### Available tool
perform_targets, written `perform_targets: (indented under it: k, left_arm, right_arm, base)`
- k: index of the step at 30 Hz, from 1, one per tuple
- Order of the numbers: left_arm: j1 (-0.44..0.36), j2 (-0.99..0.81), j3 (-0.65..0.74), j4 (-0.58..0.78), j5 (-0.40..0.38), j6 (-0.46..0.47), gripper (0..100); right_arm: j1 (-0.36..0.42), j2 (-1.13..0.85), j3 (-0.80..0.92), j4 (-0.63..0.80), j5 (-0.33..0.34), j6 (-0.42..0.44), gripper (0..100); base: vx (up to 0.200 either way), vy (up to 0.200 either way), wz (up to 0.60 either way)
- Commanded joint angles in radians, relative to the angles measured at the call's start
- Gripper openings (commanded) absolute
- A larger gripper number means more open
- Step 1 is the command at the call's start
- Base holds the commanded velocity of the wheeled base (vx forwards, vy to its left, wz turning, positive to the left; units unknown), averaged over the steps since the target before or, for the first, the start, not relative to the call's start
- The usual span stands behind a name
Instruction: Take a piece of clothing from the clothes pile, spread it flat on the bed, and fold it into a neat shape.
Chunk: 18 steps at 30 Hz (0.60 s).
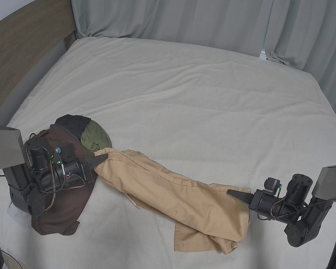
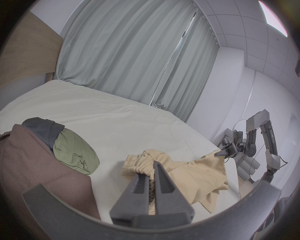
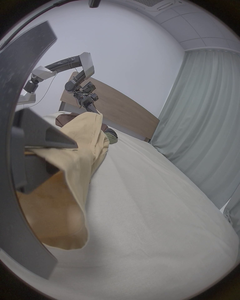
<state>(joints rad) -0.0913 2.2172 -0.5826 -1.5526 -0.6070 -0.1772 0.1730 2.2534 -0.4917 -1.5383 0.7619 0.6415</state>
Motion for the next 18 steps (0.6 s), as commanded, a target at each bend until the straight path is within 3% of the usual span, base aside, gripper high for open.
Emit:
perform_targets:
  k: [1, 5, 14, 18]
  left_arm:
    - [0.001, -0.001, -0.013, -0.003, 0.000, -0.001, 0]
    - [0.002, -0.004, -0.030, -0.003, 0.000, -0.001, 0]
    - [-0.007, -0.106, -0.074, -0.003, 0.001, -0.139, 0]
    - [-0.012, -0.136, -0.072, -0.003, 0.000, -0.159, 0]
  right_arm:
    - [0.000, 0.002, 0.002, 0.000, 0.000, -0.003, 0]
    - [0.002, -0.006, 0.005, 0.000, -0.001, -0.003, 0]
    - [0.003, -0.166, 0.036, 0.001, 0.002, -0.002, 0]
    - [0.006, -0.212, 0.044, 0.001, 0.002, 0.000, 0]
  base:
    - [0.000, 0.000, 0.00]
    - [0.000, 0.000, 0.00]
    - [0.000, 0.000, 0.00]
    - [0.000, 0.000, 0.00]
